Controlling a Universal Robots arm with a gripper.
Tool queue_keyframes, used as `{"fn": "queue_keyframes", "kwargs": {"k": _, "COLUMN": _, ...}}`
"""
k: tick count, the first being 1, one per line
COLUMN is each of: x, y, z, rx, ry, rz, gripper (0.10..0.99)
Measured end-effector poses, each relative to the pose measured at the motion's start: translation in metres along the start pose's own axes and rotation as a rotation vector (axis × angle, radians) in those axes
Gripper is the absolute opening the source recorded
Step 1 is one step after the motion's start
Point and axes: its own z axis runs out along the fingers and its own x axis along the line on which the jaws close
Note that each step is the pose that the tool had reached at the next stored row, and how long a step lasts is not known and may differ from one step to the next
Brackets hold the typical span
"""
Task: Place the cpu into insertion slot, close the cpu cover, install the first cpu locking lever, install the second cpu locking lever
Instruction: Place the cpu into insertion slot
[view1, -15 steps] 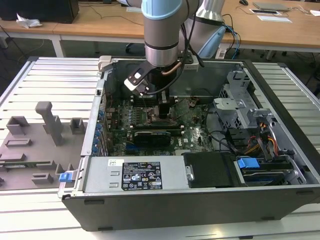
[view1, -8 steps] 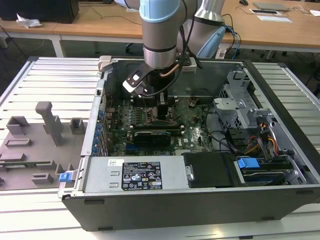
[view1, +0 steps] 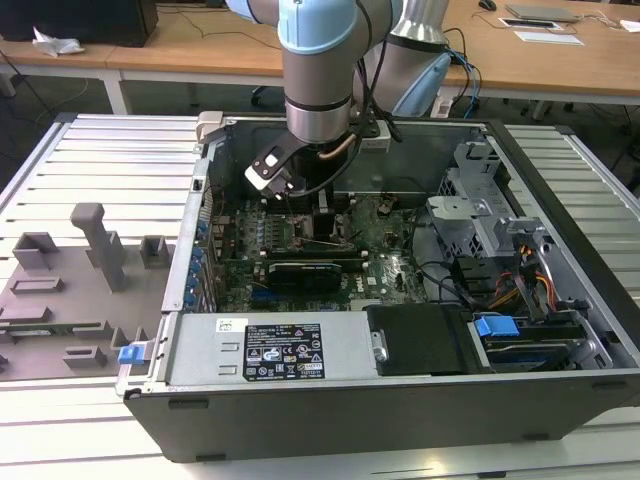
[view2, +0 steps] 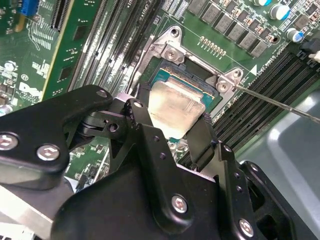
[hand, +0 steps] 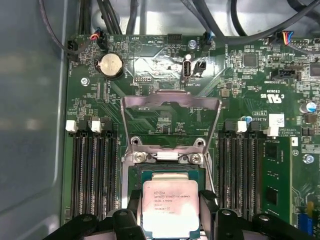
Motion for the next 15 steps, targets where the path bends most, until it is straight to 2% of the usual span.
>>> {"fn": "queue_keyframes", "kwargs": {"k": 7, "x": 0.0028, "y": -0.0011, "z": 0.006, "rx": 0.0, "ry": -0.0015, "rz": 0.018, "gripper": 0.541}}
{"fn": "queue_keyframes", "kwargs": {"k": 15, "x": 0.0032, "y": -0.0012, "z": 0.0073, "rx": 0.0, "ry": -0.0021, "rz": 0.022, "gripper": 0.541}}
